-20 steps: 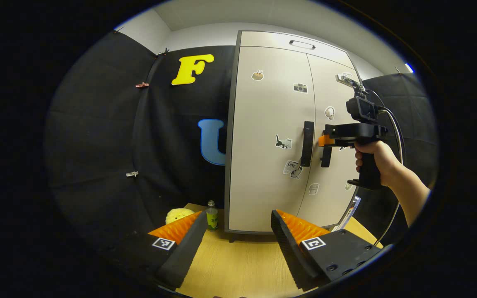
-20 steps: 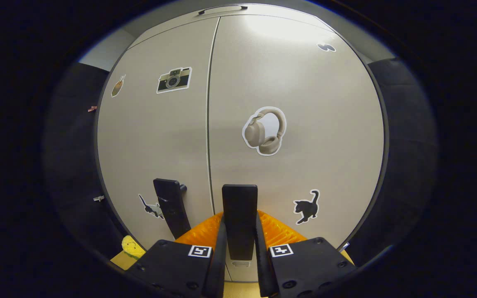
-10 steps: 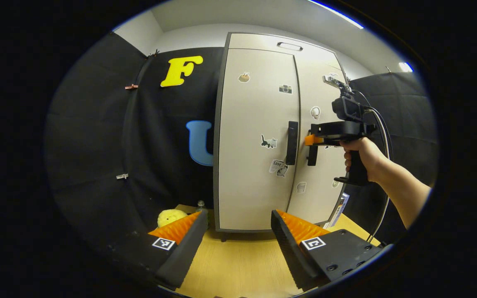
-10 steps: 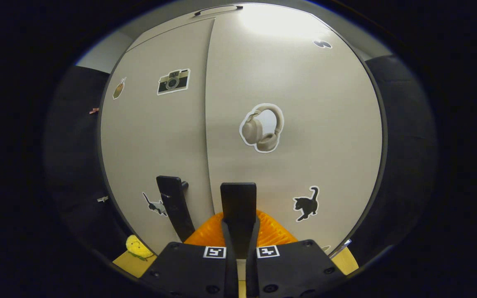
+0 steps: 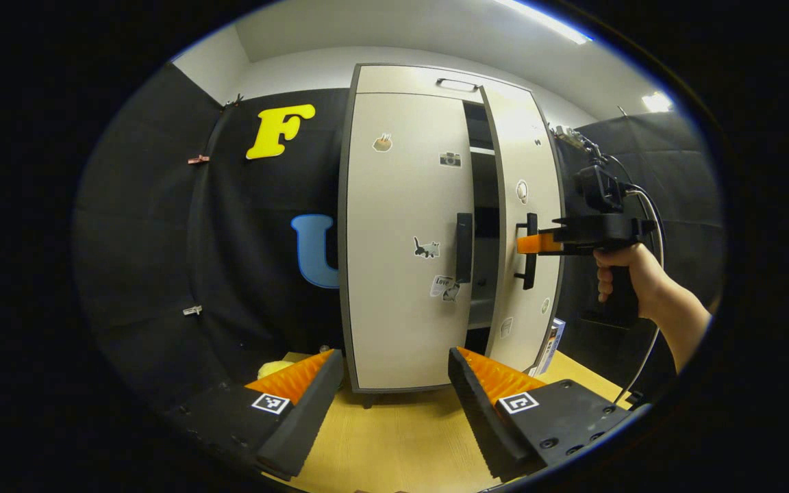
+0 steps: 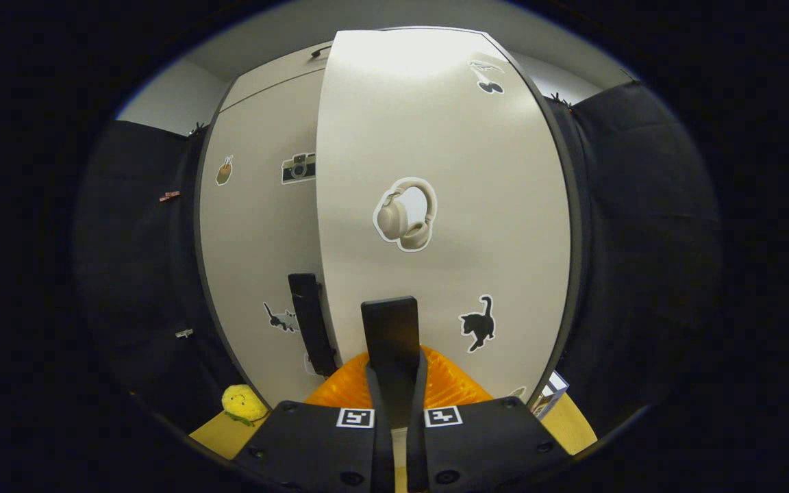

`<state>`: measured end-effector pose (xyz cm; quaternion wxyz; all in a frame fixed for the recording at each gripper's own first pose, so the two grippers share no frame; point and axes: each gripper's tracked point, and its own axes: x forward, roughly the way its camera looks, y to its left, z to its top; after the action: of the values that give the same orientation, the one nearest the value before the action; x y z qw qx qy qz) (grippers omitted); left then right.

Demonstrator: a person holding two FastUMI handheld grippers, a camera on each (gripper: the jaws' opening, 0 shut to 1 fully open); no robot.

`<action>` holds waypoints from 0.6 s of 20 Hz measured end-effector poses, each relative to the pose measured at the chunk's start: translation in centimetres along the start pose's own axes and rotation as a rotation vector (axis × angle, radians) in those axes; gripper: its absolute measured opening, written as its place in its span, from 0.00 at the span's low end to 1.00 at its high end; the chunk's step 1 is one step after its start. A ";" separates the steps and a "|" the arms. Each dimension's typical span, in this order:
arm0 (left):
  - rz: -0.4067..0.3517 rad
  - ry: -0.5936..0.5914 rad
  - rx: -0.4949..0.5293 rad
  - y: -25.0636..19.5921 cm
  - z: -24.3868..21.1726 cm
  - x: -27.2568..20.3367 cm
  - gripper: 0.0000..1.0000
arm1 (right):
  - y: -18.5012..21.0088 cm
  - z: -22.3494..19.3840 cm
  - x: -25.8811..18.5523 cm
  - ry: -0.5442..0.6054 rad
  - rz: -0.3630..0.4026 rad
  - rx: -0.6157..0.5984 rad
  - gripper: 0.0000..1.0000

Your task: Open the right door of the double-door shoe cabinet with the right hand, and open the left door with the left hand.

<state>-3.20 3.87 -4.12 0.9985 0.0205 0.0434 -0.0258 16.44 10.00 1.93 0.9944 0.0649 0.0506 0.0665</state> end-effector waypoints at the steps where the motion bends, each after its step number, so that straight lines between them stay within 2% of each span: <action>1: -0.006 0.000 0.004 0.0 0.0 0.0 0.95 | -0.3 0.0 -0.5 0.000 -0.005 0.001 0.11; 12: -0.100 -0.034 -0.027 -3.6 1.2 0.0 0.95 | -4.9 0.3 -5.8 -0.022 -0.083 -0.008 0.11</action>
<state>-3.26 0.18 -3.10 0.9968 0.0046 0.0279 -0.0754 11.41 4.31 2.05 0.9970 0.0595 0.0422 0.0247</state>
